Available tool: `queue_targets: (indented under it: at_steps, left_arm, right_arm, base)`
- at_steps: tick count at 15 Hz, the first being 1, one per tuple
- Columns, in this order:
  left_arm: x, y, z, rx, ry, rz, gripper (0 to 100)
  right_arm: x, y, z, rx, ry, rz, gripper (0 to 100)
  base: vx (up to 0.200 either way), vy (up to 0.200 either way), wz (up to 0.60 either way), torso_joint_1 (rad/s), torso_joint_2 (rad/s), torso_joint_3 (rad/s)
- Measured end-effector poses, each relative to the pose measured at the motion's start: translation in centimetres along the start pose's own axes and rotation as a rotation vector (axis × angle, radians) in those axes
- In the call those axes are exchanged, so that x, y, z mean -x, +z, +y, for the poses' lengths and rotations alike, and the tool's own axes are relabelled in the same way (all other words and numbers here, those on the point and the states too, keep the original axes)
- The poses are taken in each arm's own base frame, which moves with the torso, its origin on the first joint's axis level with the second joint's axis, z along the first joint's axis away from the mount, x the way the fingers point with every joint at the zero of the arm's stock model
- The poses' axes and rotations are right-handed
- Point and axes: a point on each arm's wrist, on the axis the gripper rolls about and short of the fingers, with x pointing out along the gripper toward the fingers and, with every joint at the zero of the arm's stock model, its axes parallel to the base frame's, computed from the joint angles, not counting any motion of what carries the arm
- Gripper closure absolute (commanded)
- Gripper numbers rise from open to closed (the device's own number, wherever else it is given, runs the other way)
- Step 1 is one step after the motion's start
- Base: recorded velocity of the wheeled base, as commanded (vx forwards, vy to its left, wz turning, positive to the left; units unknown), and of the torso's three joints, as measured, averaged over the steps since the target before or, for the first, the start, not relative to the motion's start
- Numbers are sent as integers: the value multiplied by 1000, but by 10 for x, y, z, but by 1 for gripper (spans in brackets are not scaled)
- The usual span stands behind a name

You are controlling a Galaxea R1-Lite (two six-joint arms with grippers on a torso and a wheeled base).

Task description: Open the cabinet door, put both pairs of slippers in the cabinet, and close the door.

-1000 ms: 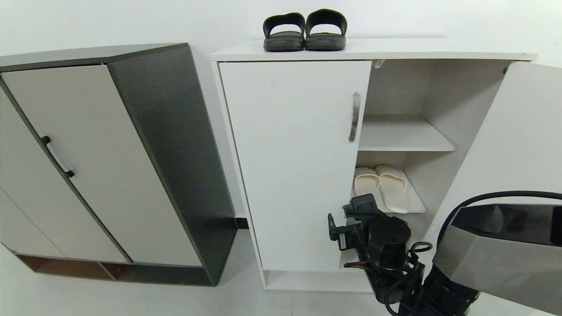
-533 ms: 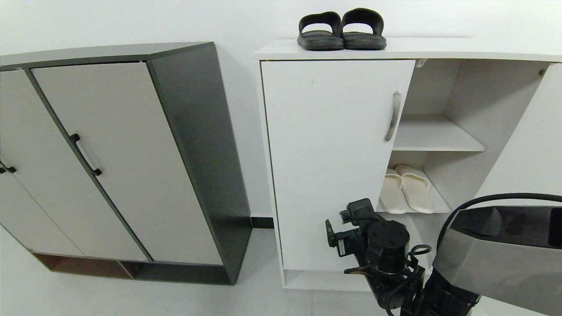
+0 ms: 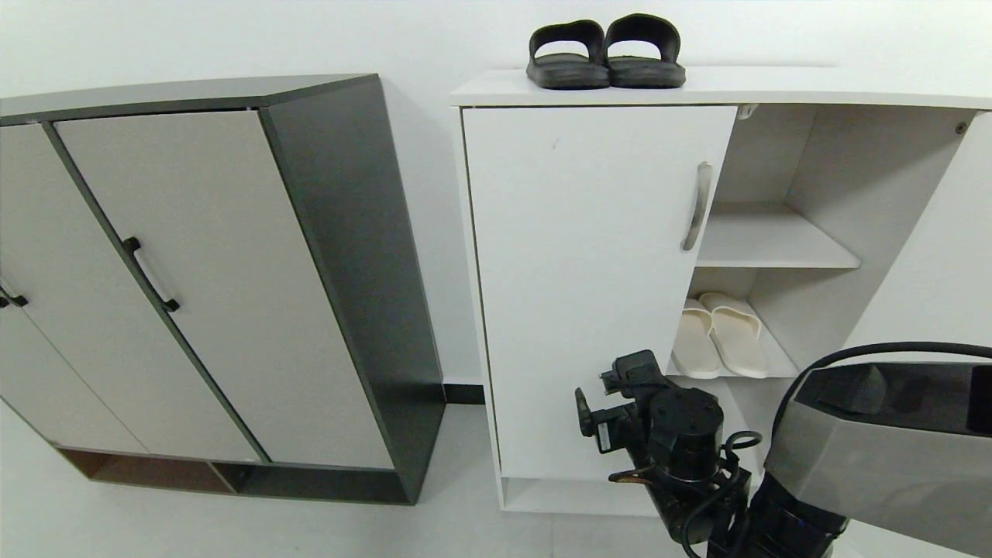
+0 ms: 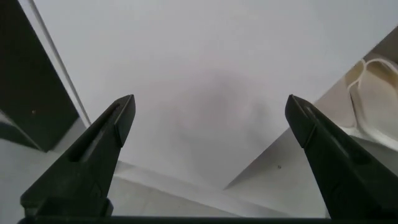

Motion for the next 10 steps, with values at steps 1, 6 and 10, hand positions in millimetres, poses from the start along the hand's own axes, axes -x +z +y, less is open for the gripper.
queue_targets:
  at_steps: [1,6,10]
  left_arm:
    - [0,0,0,0,0,0,100]
    - [0,0,0,0,0,3,100]
    - [0,0,0,0,0,1,100]
  right_arm:
    - [0,1,0,-8,-4,-11,0]
    - [0,1,0,0,-5,-11,0]
    - [-1,2,1,-2,-5,-17,0]
  base:
    - [0,0,0,0,0,0]
    - [0,0,0,16,-184,-243]
    - [0,0,0,74,-515,-359]
